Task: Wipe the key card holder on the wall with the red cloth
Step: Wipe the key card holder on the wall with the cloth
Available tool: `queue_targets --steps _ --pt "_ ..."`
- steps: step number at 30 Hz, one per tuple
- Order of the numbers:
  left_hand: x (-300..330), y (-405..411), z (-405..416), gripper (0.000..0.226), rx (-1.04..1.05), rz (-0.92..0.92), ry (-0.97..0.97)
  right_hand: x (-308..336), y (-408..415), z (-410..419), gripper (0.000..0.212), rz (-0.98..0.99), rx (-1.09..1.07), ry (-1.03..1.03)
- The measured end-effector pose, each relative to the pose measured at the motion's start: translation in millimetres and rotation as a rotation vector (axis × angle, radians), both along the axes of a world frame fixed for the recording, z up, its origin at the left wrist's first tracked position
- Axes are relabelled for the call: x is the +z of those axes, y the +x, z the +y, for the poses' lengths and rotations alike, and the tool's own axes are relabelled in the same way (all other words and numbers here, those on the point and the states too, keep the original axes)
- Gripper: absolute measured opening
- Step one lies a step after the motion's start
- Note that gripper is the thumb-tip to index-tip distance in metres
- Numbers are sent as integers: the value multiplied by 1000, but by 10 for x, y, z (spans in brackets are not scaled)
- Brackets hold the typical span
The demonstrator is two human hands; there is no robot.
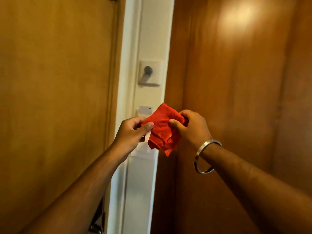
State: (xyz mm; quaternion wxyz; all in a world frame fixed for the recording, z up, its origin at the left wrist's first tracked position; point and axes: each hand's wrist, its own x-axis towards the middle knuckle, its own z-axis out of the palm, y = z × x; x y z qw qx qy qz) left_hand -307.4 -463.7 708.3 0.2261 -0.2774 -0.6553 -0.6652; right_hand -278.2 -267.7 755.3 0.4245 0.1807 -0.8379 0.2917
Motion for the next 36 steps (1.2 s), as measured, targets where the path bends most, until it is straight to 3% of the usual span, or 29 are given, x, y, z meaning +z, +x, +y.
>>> queue_targets --steps 4,8,11,14,19,25,30,33,36 --pt "-128 -283 -298 25 -30 -89 86 -84 -312 -434 16 -40 44 -38" --pt "-288 -504 -370 25 -50 -173 173 -151 -482 -651 34 -34 18 -22" --pt "-404 -652 -335 26 -68 -192 186 -201 -502 -712 38 8 -132 254" --pt "-484 -734 -219 25 -86 -189 204 -273 -511 -682 63 64 -282 563" --pt "-585 -909 -131 25 -40 -161 210 -451 -637 -710 64 29 -408 566" --pt "-642 -1012 -288 31 43 -33 -18 -561 -770 -836 72 -24 -497 536" --pt "-623 -1095 -361 45 427 267 -190 -394 -731 -609 65 33 -491 653" --pt "-553 -1220 -296 71 565 260 -329 -234 -734 -537 72 35 -521 758" --pt "-563 -1343 -172 79 633 235 -486 -187 -774 -577 74 -17 -455 903"
